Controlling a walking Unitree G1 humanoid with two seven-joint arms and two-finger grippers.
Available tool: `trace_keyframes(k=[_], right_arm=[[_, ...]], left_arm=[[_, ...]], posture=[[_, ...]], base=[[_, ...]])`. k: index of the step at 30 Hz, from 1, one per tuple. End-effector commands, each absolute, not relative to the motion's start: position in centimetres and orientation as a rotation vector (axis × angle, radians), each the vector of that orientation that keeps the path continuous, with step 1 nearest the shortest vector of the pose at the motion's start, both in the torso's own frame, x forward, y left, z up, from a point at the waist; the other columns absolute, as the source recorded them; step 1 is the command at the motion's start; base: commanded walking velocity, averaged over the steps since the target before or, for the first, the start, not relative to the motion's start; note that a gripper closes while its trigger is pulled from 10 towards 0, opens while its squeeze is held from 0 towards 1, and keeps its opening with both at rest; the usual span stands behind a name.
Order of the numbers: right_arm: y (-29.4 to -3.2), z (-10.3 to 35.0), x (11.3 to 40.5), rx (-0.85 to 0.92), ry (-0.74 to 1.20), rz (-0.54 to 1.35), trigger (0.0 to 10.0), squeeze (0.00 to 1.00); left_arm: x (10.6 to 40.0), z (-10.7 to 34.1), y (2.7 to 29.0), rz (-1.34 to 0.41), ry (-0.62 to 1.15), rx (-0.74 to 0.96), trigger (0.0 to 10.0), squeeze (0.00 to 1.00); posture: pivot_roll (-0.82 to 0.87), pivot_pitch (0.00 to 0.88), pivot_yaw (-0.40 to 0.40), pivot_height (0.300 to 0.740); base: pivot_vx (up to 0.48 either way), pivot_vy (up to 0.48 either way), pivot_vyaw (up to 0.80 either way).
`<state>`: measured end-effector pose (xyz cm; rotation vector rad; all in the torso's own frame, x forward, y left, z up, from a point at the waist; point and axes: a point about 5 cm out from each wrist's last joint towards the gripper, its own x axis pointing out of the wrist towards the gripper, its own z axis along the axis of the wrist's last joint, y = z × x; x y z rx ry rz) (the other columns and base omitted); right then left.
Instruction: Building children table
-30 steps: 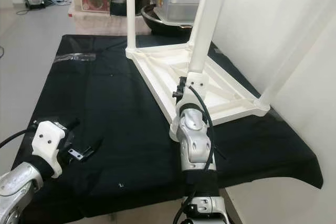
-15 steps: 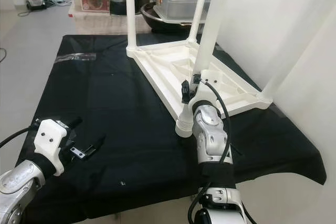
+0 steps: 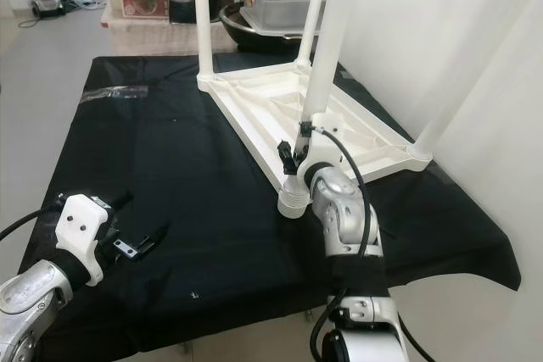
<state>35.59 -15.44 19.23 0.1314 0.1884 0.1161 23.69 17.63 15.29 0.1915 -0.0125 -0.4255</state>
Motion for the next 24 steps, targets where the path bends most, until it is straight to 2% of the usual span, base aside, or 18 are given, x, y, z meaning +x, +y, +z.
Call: trace_keyframes(k=[1,3,8,9,19,24], right_arm=[[-15.4,19.4,35.9,0.187,0.201,0.161,10.0,0.0],[-15.5,20.1,36.1,0.234,0.159,0.209,10.0,0.0],[-16.3,21.2,36.2,0.167,0.054,0.287,10.0,0.0],[-17.2,21.9,36.6,0.124,0.026,0.358,10.0,0.0],[-19.7,23.6,37.8,-0.001,-0.02,0.565,10.0,0.0],[-22.1,24.1,38.2,-0.019,0.0,0.67,10.0,0.0]], left_arm=[[23.6,15.0,17.5,-0.44,-0.009,0.187,10.0,0.0],[23.6,15.0,17.4,-0.442,-0.009,0.187,10.0,0.0],[23.7,15.0,17.3,-0.442,-0.01,0.185,10.0,0.0],[23.7,14.9,17.3,-0.443,-0.009,0.184,10.0,0.0],[23.6,14.7,17.2,-0.446,-0.009,0.179,10.0,0.0],[23.5,14.7,17.3,-0.443,-0.006,0.18,10.0,0.0]], posture=[[0.07,0.0,-0.082,0.74],[0.07,0.0,-0.082,0.74],[0.07,0.0,-0.086,0.74],[0.07,0.0,-0.087,0.74],[0.07,0.0,-0.096,0.74],[0.08,0.0,-0.102,0.74]], base=[[0.0,0.0,0.0],[0.0,0.0,0.0],[0.0,0.0,0.0],[0.0,0.0,0.0],[0.0,0.0,0.0],[0.0,0.0,0.0]])
